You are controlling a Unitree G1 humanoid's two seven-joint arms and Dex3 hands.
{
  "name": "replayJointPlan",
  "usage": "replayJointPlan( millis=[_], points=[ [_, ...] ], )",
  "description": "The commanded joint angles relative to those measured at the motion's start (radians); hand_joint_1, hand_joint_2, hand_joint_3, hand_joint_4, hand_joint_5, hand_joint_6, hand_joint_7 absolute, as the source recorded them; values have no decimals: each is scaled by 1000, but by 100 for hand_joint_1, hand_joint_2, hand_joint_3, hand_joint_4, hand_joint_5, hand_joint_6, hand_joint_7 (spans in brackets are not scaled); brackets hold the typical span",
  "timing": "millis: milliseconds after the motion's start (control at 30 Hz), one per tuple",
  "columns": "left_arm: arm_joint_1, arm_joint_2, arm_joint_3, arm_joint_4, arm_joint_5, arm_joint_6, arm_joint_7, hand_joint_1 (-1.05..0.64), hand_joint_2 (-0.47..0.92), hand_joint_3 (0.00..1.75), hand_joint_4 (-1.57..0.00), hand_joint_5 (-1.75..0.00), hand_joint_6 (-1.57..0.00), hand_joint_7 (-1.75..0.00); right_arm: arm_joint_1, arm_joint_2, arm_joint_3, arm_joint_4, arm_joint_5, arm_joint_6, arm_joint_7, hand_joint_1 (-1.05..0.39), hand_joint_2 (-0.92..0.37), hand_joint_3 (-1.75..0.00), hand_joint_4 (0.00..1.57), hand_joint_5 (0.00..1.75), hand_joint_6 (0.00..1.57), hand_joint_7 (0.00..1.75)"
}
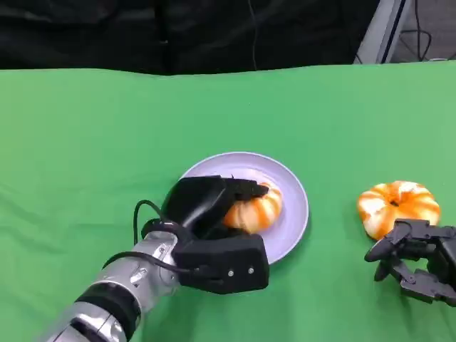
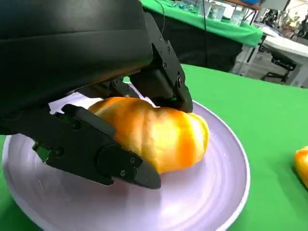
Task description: Grasp the bread from the table and place it into the plate.
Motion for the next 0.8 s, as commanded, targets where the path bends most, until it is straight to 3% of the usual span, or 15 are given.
replayJointPlan(
  millis=[33, 167, 800],
  points=[
    [-16, 10, -7, 0, 2, 10, -15, -50, 92, 23, -75, -2, -74, 0, -1, -10, -5, 0, 9, -12, 0, 3, -78, -70, 87, 135, 95, 91],
    [-23, 22, -34, -4, 30, 29, -5, -66, 92, 29, -65, 0, -66, 0, -2, -11, -5, 3, 6, -10, -3, 3, -77, -71, 87, 135, 96, 90],
    [-27, 29, -45, -16, 33, 48, -11, -74, 92, 39, -62, 0, -61, 0, -5, -9, -6, 7, 6, -14, -1, 2, -76, -73, 87, 135, 96, 89]
  ],
)
